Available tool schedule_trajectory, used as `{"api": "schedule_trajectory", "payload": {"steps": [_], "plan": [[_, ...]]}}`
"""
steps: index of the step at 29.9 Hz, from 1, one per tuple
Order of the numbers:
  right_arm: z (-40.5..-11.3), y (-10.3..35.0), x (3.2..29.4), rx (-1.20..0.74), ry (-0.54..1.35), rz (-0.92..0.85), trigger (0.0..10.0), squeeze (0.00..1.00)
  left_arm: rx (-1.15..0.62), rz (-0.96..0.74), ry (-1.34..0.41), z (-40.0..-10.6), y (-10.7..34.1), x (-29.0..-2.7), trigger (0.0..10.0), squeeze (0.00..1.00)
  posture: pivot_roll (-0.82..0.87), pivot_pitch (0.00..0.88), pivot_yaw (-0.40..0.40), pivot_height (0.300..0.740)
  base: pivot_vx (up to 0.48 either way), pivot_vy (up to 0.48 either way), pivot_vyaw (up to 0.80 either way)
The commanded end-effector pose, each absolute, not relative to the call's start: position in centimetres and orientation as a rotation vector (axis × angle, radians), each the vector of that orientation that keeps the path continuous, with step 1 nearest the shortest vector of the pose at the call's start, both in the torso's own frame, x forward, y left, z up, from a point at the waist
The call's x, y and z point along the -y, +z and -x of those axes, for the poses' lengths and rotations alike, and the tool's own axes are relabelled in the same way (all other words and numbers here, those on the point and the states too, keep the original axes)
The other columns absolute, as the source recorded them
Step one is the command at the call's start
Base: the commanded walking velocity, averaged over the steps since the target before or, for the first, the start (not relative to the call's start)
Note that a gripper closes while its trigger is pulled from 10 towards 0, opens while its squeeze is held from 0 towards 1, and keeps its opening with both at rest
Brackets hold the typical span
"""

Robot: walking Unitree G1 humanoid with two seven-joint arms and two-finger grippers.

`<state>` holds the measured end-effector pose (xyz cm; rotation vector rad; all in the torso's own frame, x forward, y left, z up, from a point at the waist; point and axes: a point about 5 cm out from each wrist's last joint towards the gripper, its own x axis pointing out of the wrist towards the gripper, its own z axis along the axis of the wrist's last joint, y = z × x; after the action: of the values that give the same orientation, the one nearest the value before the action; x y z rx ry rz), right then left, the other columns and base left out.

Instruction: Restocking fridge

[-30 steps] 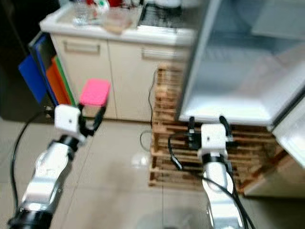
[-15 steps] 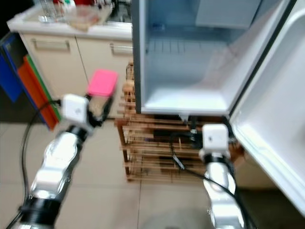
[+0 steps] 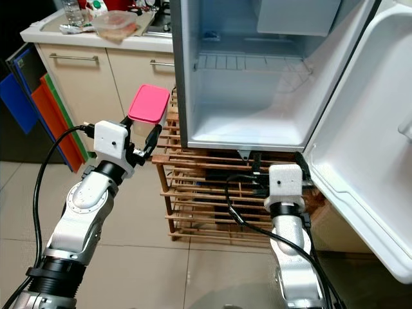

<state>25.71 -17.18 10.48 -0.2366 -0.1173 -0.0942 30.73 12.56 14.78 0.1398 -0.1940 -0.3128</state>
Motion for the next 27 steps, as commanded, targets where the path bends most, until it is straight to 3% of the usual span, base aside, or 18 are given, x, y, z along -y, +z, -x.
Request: {"api": "schedule_trajectory", "payload": {"steps": [1, 8, 16, 27], "plan": [[-25.9, 10.1, 17.3, 0.097, -0.093, 0.24, 10.0, 0.0, 0.21, -0.152, -0.321, -31.2, 15.2, -12.2, 10.0, 0.0, -0.11, 0.0, -0.001, 0.74, 0.0, 0.0, -0.71], [-26.0, 10.1, 17.3, 0.098, -0.086, 0.243, 10.0, 0.0, 0.214, -0.154, -0.323, -31.5, 15.4, -12.0, 10.0, 0.0, -0.11, 0.0, -0.002, 0.74, 0.0, 0.0, -0.68], [-26.1, 10.3, 17.2, 0.12, -0.082, 0.254, 10.0, 0.0, 0.22, -0.179, -0.31, -32.6, 15.7, -11.2, 10.0, 0.0, -0.12, 0.0, -0.001, 0.74, 0.0, 0.0, 0.0], [-26.0, 10.3, 17.1, 0.125, -0.082, 0.256, 10.0, 0.0, 0.251, -0.173, -0.423, -32.4, 15.9, -8.9, 10.0, 0.0, -0.13, 0.0, 0.004, 0.74, 0.4, -0.148, 0.0]]}}
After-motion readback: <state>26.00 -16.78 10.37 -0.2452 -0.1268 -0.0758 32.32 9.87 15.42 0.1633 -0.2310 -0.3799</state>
